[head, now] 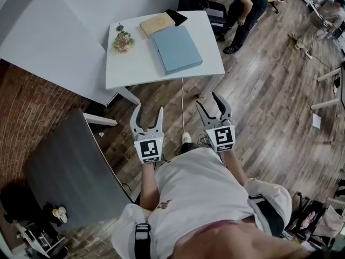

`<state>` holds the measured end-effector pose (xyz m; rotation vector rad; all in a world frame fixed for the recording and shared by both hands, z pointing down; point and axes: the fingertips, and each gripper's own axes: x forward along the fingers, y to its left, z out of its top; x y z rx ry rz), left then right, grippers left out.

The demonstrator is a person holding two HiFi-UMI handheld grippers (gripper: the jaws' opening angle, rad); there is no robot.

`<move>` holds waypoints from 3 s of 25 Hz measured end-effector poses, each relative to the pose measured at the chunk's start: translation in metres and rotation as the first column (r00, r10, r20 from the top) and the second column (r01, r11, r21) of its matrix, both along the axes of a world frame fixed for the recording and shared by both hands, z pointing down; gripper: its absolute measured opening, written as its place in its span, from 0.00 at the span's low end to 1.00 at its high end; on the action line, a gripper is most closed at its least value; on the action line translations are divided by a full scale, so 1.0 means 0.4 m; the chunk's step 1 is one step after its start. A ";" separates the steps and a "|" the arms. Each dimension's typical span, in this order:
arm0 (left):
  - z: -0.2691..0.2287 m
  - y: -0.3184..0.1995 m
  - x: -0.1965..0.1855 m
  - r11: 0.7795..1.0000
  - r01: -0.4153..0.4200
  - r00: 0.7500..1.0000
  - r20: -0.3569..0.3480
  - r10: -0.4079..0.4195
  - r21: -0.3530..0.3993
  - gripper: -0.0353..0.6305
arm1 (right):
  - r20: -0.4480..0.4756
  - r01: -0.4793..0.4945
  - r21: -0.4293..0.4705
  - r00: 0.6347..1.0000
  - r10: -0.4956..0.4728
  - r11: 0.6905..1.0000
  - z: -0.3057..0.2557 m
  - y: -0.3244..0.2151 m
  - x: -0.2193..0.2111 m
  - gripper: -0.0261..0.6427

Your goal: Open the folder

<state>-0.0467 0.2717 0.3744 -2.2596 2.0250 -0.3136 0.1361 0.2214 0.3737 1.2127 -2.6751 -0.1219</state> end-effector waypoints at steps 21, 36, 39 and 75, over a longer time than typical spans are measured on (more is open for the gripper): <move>-0.010 -0.211 0.028 0.997 0.082 0.996 0.019 -0.082 -0.007 0.48 | 0.022 0.078 -0.012 0.997 -0.078 0.997 0.006 -0.235 0.013 0.42; -0.003 -0.312 -0.049 0.997 0.076 0.997 0.004 -0.076 -0.013 0.53 | 0.013 0.059 -0.019 0.998 -0.059 0.998 0.008 -0.326 -0.050 0.42; -0.006 -0.337 -0.065 0.998 0.069 0.998 0.001 -0.069 -0.012 0.53 | 0.009 0.050 -0.025 0.999 -0.050 0.998 0.010 -0.350 -0.066 0.42; 0.035 -0.586 -0.332 0.997 -0.060 0.994 -0.092 0.056 -0.042 0.56 | -0.073 -0.117 -0.019 0.991 0.115 0.993 0.002 -0.539 -0.303 0.44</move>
